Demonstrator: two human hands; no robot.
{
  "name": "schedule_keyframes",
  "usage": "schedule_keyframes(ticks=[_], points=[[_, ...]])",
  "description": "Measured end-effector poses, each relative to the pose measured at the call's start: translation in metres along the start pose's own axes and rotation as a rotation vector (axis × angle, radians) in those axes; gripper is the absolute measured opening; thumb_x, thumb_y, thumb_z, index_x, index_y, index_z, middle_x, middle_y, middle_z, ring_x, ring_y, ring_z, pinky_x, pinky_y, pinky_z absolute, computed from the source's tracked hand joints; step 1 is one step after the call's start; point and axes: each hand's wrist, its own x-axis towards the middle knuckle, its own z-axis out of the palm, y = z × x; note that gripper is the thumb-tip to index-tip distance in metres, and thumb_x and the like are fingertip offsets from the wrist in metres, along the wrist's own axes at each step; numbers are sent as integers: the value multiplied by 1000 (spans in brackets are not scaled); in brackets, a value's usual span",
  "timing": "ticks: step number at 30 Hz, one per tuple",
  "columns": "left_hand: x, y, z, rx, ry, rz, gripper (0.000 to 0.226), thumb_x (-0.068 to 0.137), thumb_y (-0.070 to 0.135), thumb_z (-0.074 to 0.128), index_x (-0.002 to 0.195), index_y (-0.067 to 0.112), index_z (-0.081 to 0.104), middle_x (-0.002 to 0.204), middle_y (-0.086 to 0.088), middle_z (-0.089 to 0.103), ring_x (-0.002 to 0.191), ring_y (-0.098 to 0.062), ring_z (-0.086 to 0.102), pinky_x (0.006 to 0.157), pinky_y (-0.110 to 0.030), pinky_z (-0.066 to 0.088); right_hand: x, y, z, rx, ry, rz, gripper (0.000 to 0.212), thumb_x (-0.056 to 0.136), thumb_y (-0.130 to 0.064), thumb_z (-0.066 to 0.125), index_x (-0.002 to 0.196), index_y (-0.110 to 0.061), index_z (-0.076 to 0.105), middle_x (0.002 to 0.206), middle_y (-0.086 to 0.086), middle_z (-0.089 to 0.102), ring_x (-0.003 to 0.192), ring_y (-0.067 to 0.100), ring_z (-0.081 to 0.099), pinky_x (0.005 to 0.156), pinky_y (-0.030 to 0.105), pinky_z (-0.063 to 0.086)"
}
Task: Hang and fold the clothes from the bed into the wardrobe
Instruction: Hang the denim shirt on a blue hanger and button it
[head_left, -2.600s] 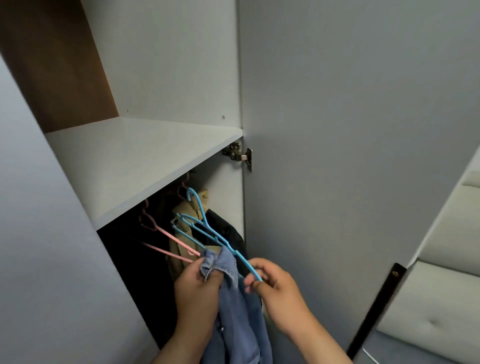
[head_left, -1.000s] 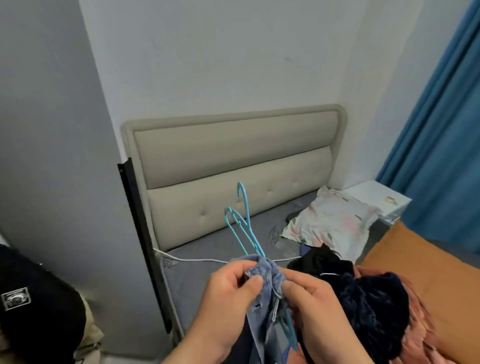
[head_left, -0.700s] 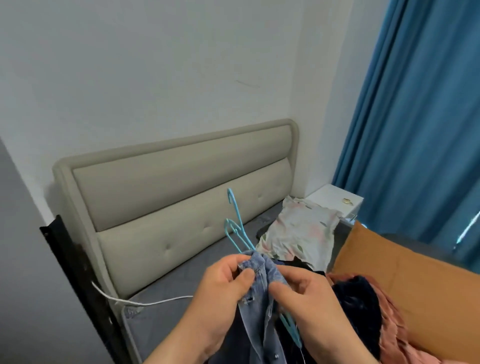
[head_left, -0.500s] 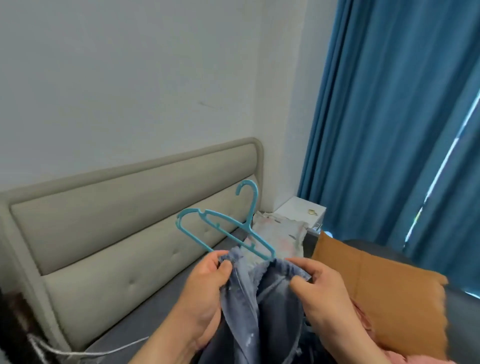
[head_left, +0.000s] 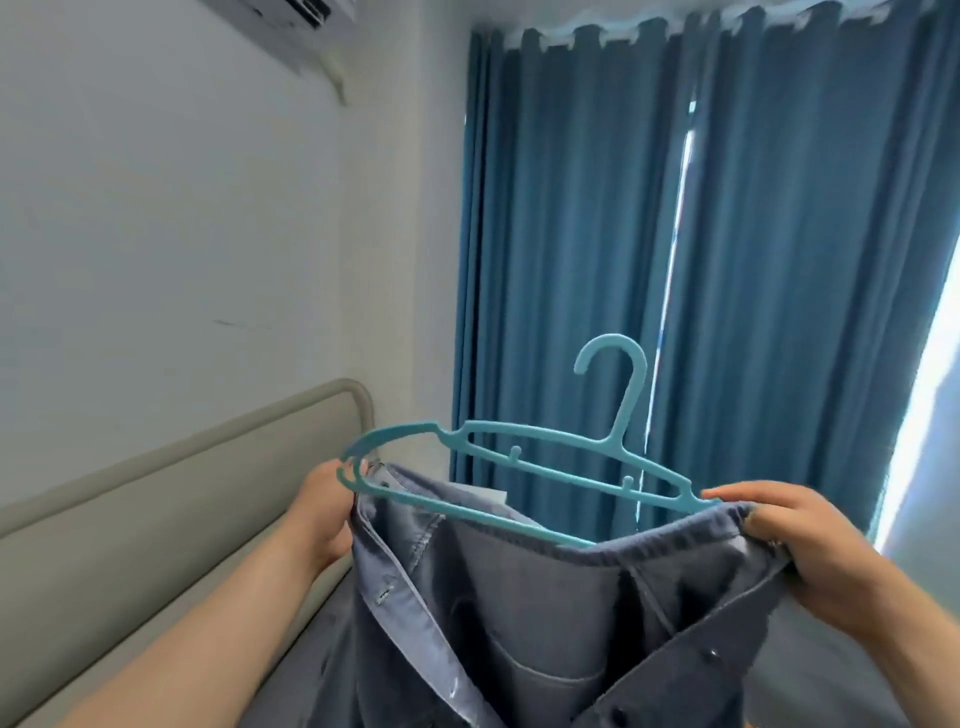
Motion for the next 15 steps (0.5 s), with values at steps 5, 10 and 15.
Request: schedule_keyframes(ticks=[5, 10, 15], points=[[32, 37, 29, 312, -141, 114, 24, 93, 1, 48, 71, 3, 57, 65, -12, 49, 54, -17, 45, 53, -25, 38, -12, -43, -21, -402, 52, -74, 61, 78, 18, 44, 75, -30, 80, 65, 10, 68, 55, 16, 51, 54, 22, 38], [20, 79, 62, 469, -252, 181, 28, 87, 2, 56, 61, 5, 67, 62, -9, 60, 58, -20, 53, 56, -28, 43, -29, -73, -27, -577, 155, -166, 58, 77, 9, 51, 75, -43, 77, 54, 5, 55, 48, 12, 39, 47, 19, 32], [-5, 113, 99, 245, -352, 149, 36, 90, -6, 49, 58, 4, 62, 62, -11, 55, 57, -22, 51, 50, -23, 45, -46, -103, -12, -569, 243, -309, 50, 77, 7, 54, 72, -37, 78, 46, 0, 47, 43, 11, 34, 41, 16, 29]])
